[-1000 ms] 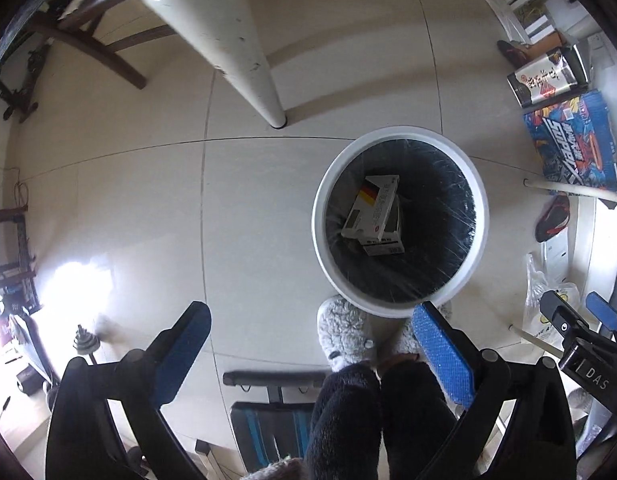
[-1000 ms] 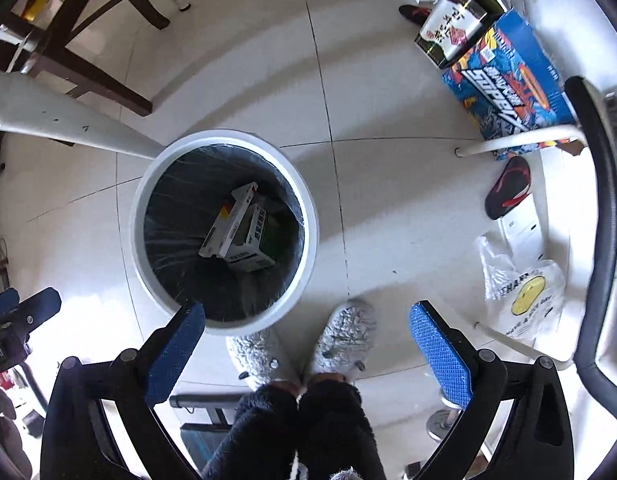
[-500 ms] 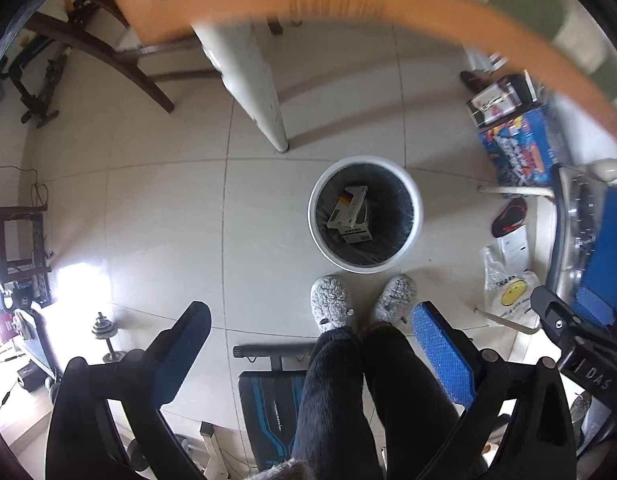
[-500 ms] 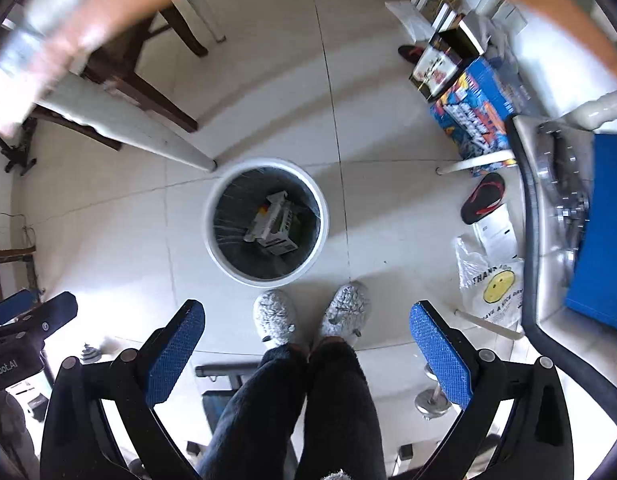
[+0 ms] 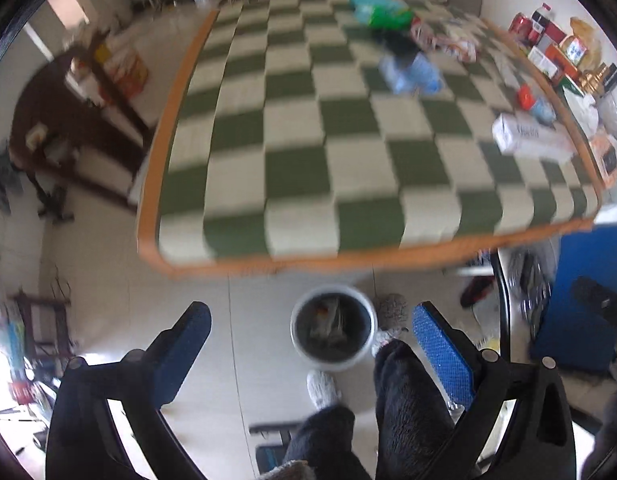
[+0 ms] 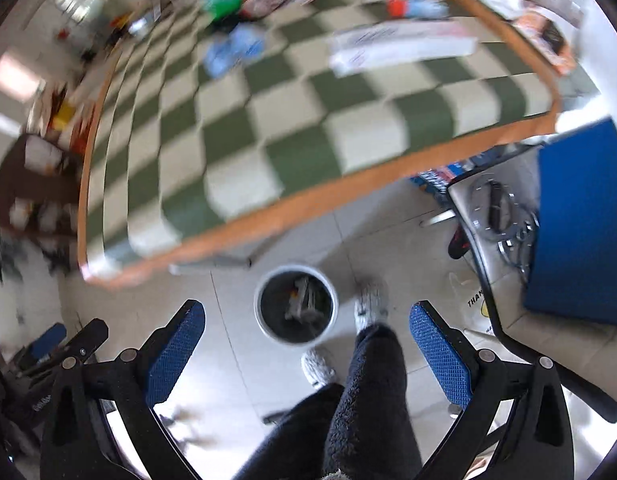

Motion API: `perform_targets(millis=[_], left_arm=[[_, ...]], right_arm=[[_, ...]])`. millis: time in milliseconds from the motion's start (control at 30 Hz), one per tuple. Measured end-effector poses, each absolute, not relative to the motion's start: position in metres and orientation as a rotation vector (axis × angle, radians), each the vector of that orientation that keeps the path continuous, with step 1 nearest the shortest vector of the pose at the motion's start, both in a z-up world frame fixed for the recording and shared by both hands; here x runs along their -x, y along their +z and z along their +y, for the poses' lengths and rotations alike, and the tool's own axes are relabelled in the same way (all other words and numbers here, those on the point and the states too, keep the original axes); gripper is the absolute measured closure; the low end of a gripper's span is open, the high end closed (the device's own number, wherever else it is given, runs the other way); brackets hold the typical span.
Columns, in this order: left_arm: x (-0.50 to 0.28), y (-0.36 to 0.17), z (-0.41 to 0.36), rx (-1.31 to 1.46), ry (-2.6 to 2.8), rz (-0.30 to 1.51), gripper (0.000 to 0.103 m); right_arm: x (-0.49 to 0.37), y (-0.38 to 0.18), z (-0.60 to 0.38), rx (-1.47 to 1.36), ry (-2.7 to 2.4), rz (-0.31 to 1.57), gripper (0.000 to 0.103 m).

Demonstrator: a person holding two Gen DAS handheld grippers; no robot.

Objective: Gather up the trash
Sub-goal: 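Grasp the plastic bag with left tool while right tool grasps Doctor toothpaste box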

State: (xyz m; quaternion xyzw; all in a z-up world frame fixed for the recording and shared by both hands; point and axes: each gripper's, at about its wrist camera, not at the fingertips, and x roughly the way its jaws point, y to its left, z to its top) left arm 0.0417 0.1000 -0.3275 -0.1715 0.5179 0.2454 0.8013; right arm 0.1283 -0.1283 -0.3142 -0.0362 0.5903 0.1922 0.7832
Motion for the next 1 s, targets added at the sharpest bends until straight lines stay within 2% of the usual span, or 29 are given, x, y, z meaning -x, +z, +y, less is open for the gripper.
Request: perform_targets(millis=[133,300,600,633,667,733,833,933,967,1000], left_arm=[[-0.104,-0.318,0.118,0.367,0.554,1.118,0.000],[-0.187,-0.325,0.153,0.476,0.594,1.163,0.000],[-0.288,-0.359,0.205,0.615,0.603,1.251,0.001],[-0.296,-0.363,0.208,0.625,0.599,1.258,0.001],[-0.302,-0.366,0.211,0.633,0.600,1.267,0.001],[-0.311,-0.371,0.215,0.645,0.593,1.280,0.001],[-0.322,-0.375,0.215,0.654,0.566,1.287,0.001],[-0.331,-0.380,0.214,0.670,0.541,1.288,0.002],[-0.335,-0.382,0.215,0.677,0.534,1.288,0.005],[-0.337,-0.383,0.215,0.681,0.531,1.288,0.014]], right_arm=[[-0.203,-0.294,-0.163,-0.085,0.296,1.270,0.000],[-0.311,-0.301,-0.186,-0.309,0.173,1.297,0.000],[-0.454,-0.363,-0.159,-0.544,0.034,1.445,0.001],[-0.461,-0.369,-0.154,-0.545,0.024,1.460,0.007],[-0.468,-0.374,-0.149,-0.542,0.016,1.471,0.018],[-0.480,-0.384,-0.137,-0.473,0.004,1.496,0.035],[-0.490,-0.381,-0.115,-0.308,0.077,1.485,0.036],[-0.488,-0.376,-0.084,-0.022,0.222,1.473,0.037],[-0.486,-0.376,-0.077,0.042,0.259,1.470,0.037],[-0.485,-0.375,-0.068,0.126,0.308,1.466,0.037]])
